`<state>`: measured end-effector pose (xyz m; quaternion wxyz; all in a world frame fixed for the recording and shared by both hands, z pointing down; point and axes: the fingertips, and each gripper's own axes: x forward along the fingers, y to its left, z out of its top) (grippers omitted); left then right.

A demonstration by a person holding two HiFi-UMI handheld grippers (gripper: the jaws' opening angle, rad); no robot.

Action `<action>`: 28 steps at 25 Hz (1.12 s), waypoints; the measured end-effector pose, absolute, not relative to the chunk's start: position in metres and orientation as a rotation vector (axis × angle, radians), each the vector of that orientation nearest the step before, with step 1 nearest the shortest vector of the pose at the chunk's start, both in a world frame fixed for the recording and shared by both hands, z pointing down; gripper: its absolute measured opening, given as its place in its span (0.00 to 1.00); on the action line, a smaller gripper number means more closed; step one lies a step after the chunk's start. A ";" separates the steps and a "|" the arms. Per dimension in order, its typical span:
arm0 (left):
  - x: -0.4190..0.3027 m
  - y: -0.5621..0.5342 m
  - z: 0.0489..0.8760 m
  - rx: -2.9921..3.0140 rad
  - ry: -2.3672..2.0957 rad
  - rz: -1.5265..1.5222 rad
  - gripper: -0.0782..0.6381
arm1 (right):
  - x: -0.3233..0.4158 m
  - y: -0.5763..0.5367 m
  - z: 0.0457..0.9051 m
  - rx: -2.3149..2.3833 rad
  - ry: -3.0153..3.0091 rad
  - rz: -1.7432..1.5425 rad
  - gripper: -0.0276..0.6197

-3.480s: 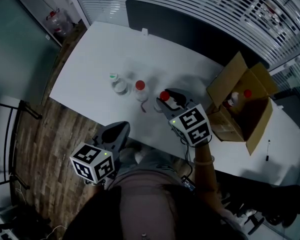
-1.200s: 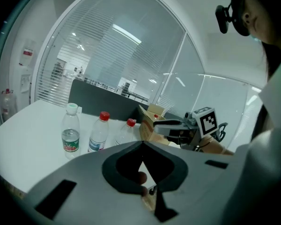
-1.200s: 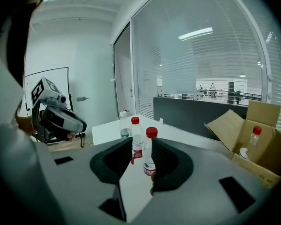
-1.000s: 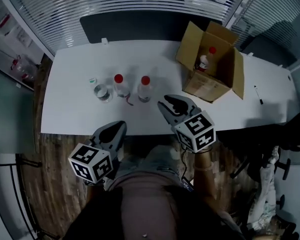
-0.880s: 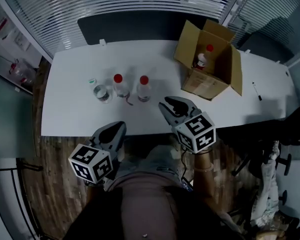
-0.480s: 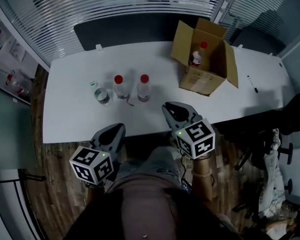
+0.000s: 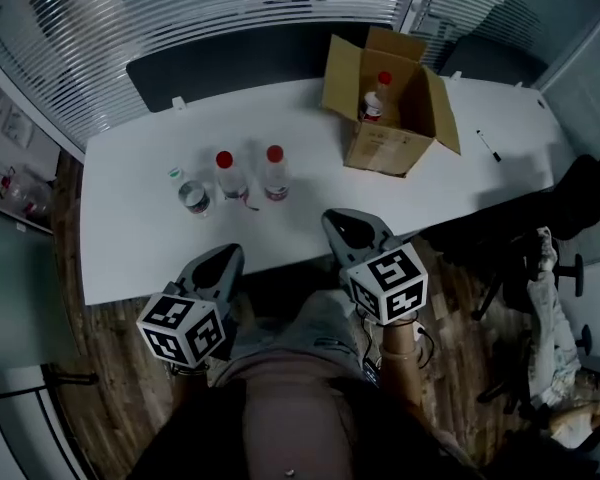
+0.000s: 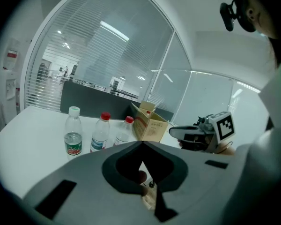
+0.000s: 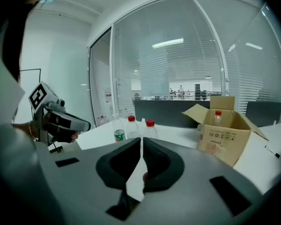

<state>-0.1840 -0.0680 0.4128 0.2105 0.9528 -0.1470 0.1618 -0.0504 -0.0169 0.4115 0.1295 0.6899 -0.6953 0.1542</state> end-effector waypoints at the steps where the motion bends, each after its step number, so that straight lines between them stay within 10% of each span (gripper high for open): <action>1: -0.184 -0.067 0.413 2.653 -0.402 0.456 0.12 | -0.051 -0.015 0.412 2.011 -2.012 0.448 0.10; 28: -0.130 -0.052 0.421 2.668 -0.172 0.521 0.12 | -0.009 0.020 0.421 2.255 -1.905 0.624 0.10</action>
